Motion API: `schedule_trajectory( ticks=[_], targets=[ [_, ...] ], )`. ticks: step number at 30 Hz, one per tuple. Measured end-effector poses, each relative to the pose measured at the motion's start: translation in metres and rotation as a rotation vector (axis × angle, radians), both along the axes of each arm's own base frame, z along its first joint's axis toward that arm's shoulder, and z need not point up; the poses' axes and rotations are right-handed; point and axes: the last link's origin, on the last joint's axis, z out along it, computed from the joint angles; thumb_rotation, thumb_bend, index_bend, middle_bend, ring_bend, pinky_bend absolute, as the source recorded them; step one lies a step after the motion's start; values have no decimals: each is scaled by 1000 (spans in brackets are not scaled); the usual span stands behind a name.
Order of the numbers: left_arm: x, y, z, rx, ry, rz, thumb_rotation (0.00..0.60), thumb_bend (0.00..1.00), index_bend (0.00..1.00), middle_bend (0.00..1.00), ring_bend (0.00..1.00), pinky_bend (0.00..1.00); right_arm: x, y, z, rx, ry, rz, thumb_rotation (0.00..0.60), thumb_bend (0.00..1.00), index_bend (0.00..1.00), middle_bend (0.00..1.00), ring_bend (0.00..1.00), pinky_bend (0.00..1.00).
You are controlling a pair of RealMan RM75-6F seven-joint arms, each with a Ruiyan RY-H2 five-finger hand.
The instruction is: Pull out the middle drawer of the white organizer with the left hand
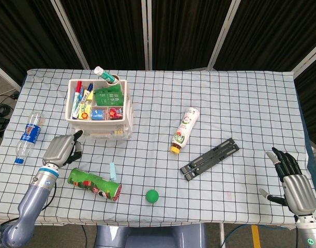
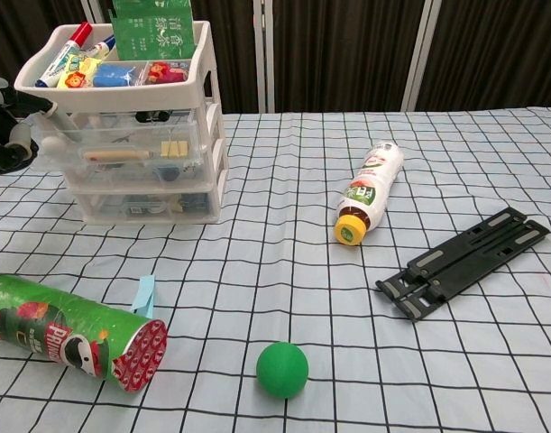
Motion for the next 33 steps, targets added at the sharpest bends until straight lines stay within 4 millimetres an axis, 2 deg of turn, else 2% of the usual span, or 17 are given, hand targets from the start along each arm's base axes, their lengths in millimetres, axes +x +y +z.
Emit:
schedule_trajectory(
  ticks=[17, 33],
  targets=[
    [0, -32, 6, -98, 23, -56, 600, 1000, 315, 791, 763, 687, 1, 1, -2, 2, 7, 4, 600, 34, 0, 0, 0, 0],
    [-2, -39, 16, -90, 4, -71, 600, 1000, 294, 791, 763, 687, 1, 1, -4, 7, 13, 1, 600, 34, 0, 0, 0, 0]
  ],
)
